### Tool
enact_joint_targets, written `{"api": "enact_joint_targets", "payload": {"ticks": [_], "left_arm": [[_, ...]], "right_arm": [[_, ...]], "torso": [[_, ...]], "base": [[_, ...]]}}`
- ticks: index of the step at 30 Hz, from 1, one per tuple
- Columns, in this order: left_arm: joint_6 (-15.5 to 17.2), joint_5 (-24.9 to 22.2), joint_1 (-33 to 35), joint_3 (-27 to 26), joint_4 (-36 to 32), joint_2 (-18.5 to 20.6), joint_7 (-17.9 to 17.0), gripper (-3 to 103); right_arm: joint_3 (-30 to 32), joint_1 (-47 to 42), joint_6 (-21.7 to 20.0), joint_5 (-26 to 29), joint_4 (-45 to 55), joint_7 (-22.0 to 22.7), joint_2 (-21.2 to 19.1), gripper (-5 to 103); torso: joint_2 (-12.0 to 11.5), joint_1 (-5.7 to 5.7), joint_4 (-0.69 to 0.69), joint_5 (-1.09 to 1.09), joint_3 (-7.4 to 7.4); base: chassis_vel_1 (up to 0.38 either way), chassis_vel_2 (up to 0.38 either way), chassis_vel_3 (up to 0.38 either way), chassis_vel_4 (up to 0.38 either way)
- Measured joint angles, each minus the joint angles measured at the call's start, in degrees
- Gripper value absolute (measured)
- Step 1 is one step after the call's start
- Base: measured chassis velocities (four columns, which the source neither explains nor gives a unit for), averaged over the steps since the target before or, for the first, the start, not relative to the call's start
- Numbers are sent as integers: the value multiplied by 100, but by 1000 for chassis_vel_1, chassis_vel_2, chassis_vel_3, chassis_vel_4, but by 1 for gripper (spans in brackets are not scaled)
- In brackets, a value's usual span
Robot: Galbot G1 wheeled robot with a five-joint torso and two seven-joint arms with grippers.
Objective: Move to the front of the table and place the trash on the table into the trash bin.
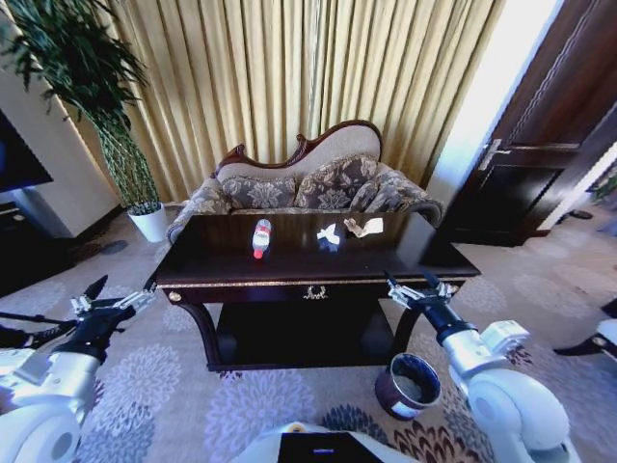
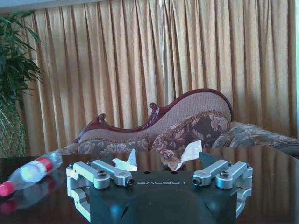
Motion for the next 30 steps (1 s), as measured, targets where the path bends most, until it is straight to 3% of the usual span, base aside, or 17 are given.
{"api": "enact_joint_targets", "payload": {"ticks": [12,21,26,30], "left_arm": [[-8,2,-3,4,0,-1,5,100],[-15,2,-19,17,0,3,15,100],[-17,2,-17,19,0,5,21,100],[-17,-2,17,19,0,5,22,100]], "right_arm": [[-19,-16,28,-32,-59,8,-34,100],[-162,131,87,76,-328,13,-274,100],[-463,639,-199,630,-786,356,-603,100],[-606,1039,-264,744,-1298,448,-762,100]], "torso": [[-3,5,0,0,2],[1,-3,-1,0,-1],[0,-3,0,1,0],[-2,2,0,1,1]], "base": [[-208,209,207,-214],[-17,18,9,-21],[0,0,0,0],[0,0,0,0]]}}
